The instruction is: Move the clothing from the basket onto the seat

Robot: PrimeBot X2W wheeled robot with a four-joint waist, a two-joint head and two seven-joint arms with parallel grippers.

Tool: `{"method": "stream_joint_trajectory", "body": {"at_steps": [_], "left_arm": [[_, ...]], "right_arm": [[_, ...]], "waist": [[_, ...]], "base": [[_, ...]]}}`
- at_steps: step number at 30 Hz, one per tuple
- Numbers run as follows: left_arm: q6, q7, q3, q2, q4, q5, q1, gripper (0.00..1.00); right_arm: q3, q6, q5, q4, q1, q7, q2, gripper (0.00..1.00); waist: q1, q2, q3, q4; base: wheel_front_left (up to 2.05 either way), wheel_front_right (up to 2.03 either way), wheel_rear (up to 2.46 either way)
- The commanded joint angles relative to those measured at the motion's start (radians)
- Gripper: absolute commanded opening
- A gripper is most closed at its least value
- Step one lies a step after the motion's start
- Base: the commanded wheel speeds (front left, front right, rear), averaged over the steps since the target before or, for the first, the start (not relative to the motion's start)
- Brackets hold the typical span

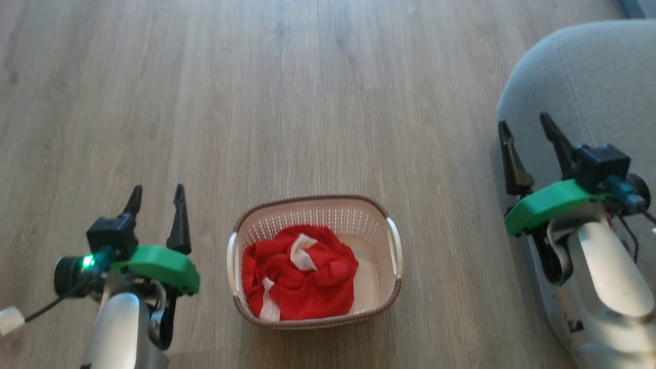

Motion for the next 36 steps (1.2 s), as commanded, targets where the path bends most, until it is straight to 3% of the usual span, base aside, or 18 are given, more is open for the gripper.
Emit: {"method": "stream_joint_trajectory", "body": {"at_steps": [1, 21, 36], "left_arm": [[-0.004, -0.013, 0.022, 0.011, -0.027, -0.009, -0.064, 1.0], [0.004, -0.013, -0.233, 0.01, 0.069, -0.132, -0.245, 1.0], [-0.008, -0.013, -0.428, 0.01, 0.364, -0.057, -0.507, 1.0]], "right_arm": [[0.012, 0.007, 0.0, -0.042, -0.059, -0.009, 0.001, 1.0], [0.013, 0.007, 0.018, -0.273, -0.242, -0.009, -0.021, 1.0], [0.034, 0.007, 0.029, -0.311, -0.309, -0.009, -0.02, 1.0]], "waist": [[0.0, 0.0, 0.035, -0.005], [0.0, 0.0, 0.469, -0.041], [0.0, 0.0, 0.699, -0.103]], "base": [[0.0, 0.0, 0.0], [0.0, 0.0, 0.0], [0.0, 0.0, 0.0]]}}
